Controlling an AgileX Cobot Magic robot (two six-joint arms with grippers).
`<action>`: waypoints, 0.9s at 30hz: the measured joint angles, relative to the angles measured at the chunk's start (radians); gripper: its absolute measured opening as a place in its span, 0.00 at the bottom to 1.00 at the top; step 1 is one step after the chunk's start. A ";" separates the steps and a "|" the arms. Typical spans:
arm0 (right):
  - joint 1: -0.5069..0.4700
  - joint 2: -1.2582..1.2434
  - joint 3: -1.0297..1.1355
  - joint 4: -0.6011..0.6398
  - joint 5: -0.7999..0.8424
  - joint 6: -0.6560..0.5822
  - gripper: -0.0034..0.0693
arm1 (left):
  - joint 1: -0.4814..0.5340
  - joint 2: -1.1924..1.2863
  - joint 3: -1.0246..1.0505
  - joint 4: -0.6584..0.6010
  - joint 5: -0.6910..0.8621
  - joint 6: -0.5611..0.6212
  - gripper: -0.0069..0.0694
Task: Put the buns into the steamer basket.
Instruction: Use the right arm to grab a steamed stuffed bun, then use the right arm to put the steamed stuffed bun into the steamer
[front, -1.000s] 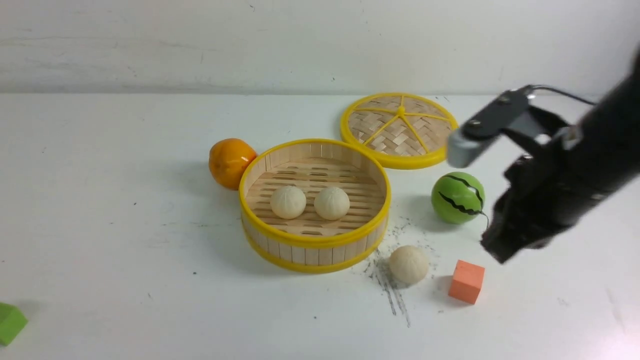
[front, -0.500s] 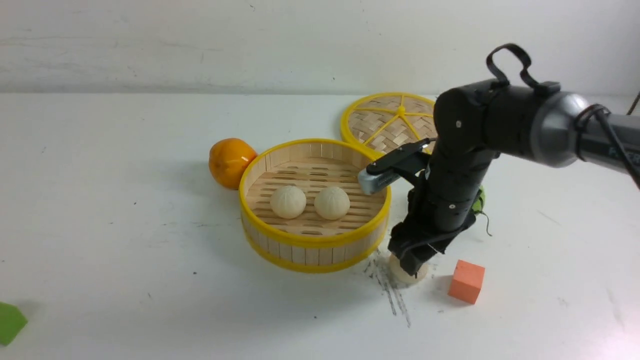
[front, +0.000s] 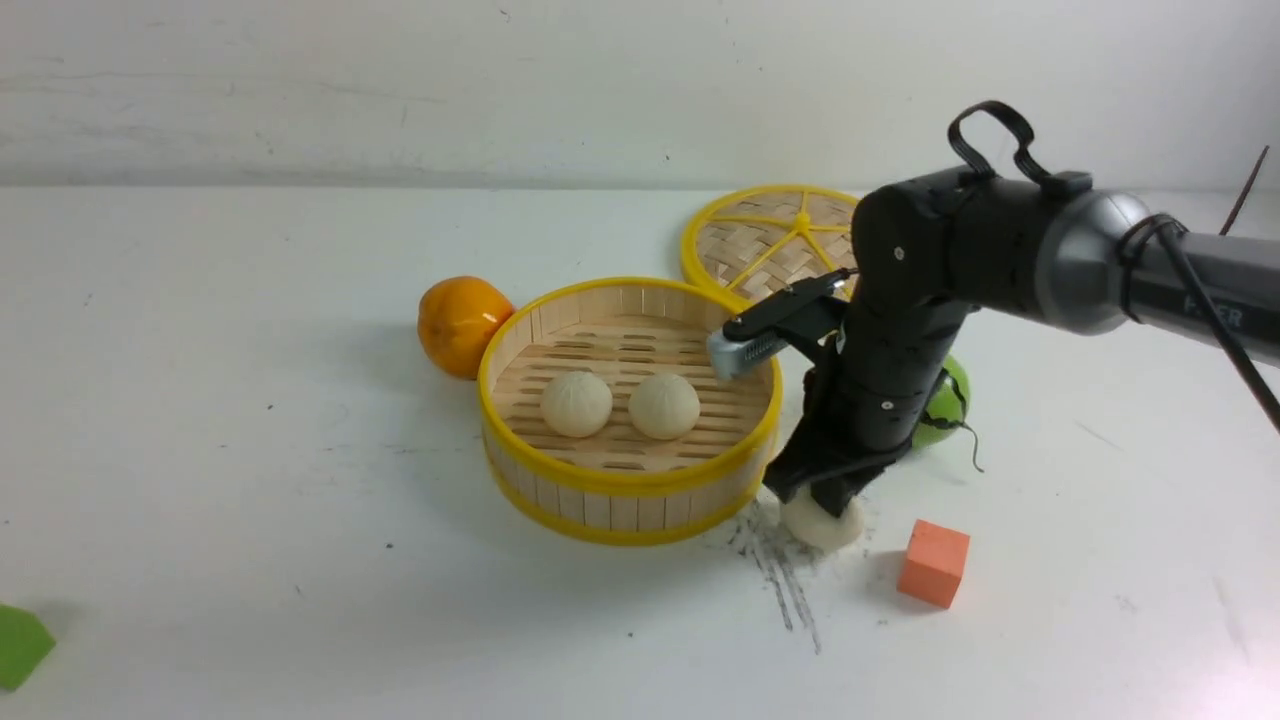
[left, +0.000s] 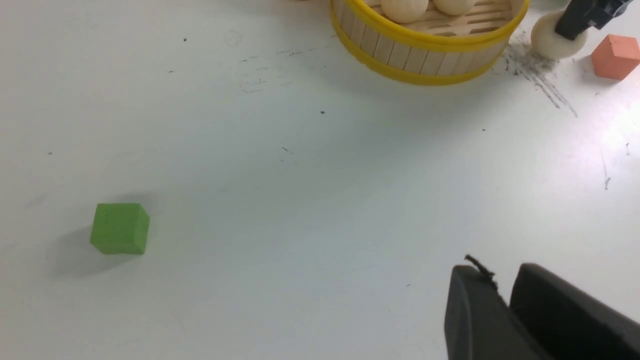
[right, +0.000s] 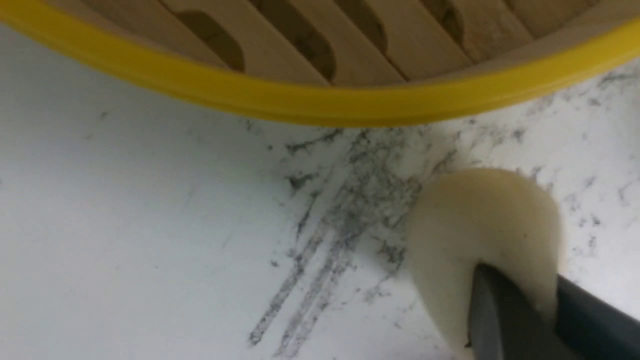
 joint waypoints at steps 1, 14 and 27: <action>0.002 -0.009 -0.017 0.001 0.006 0.000 0.07 | 0.000 0.000 0.000 0.000 0.000 0.000 0.23; 0.102 -0.021 -0.243 0.114 -0.016 -0.031 0.07 | 0.000 0.000 0.000 -0.011 0.000 0.000 0.24; 0.164 0.104 -0.243 0.124 -0.098 -0.040 0.32 | 0.000 0.000 0.000 -0.011 0.000 0.000 0.25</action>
